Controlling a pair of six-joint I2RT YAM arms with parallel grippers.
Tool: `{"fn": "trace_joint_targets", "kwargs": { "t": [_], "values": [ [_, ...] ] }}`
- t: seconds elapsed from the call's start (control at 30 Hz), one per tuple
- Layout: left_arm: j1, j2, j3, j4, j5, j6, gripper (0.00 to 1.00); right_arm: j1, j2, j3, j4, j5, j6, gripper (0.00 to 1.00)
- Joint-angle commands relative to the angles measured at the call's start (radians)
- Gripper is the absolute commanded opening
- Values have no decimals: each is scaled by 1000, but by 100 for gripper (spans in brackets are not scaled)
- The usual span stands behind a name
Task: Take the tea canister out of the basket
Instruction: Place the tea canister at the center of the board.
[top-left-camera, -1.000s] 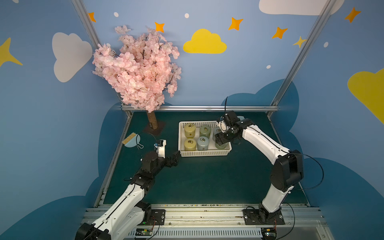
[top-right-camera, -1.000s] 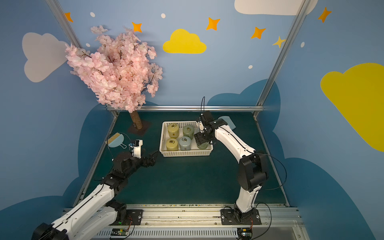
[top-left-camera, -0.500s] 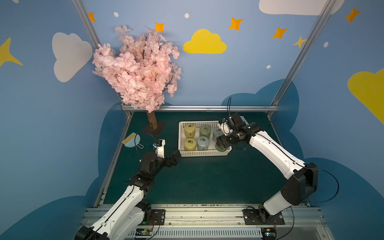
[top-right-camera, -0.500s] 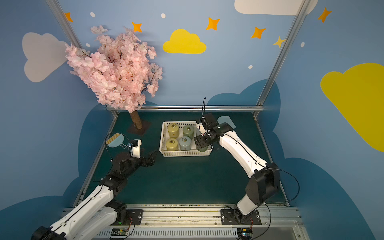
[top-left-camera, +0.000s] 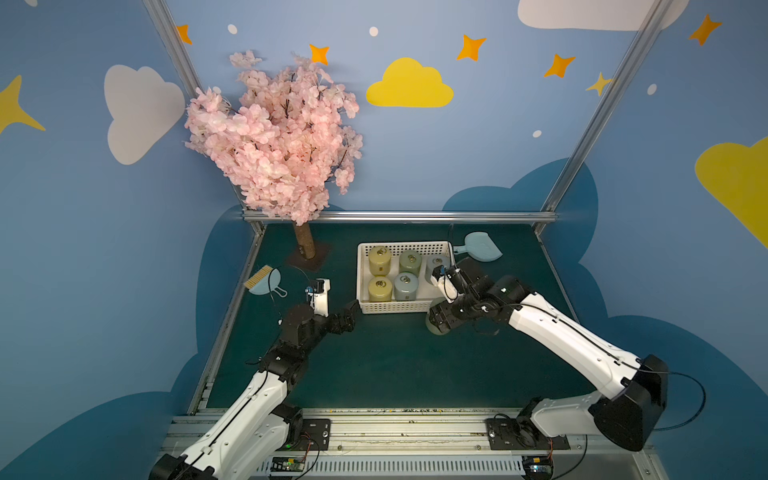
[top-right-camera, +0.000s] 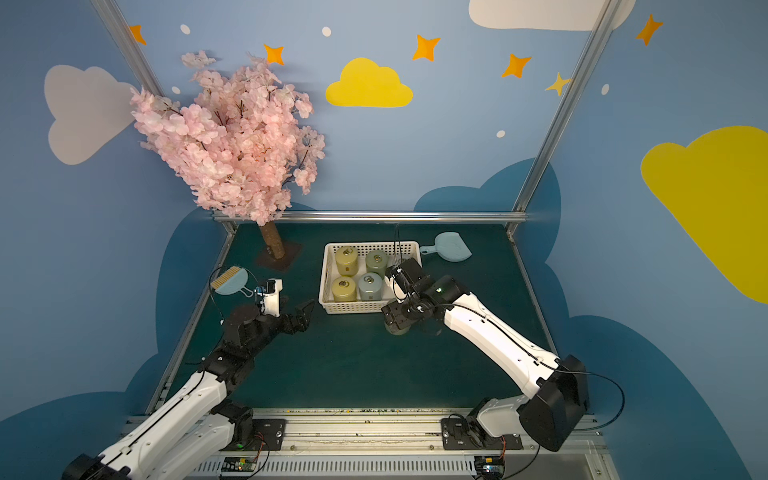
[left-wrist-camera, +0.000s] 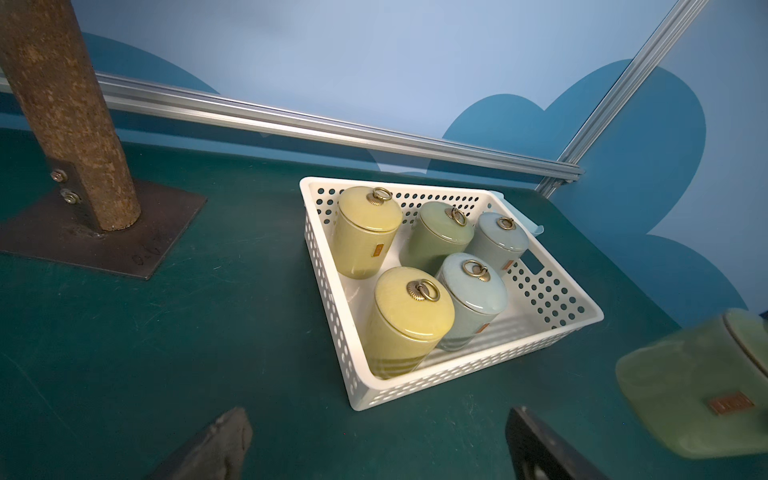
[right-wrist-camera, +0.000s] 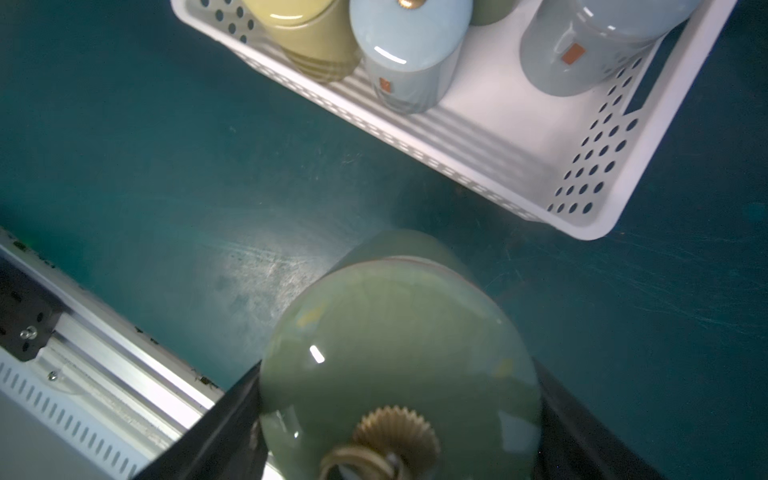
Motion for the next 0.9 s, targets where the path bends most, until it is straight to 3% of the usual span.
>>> {"fn": "trace_joint_targets", "kwargs": {
  "t": [0.0,0.6,0.87],
  "values": [
    [-2,-16,-16,11,-19,17,100,57,-57,-13,37,34,70,40],
    [-3,-19,-19,7,-25,18,100,365,-131,-182,102,138,307,40],
    [-3,-21,-17,9,-20,16,100,471,-84,-233,144,162,386,39]
  ]
}}
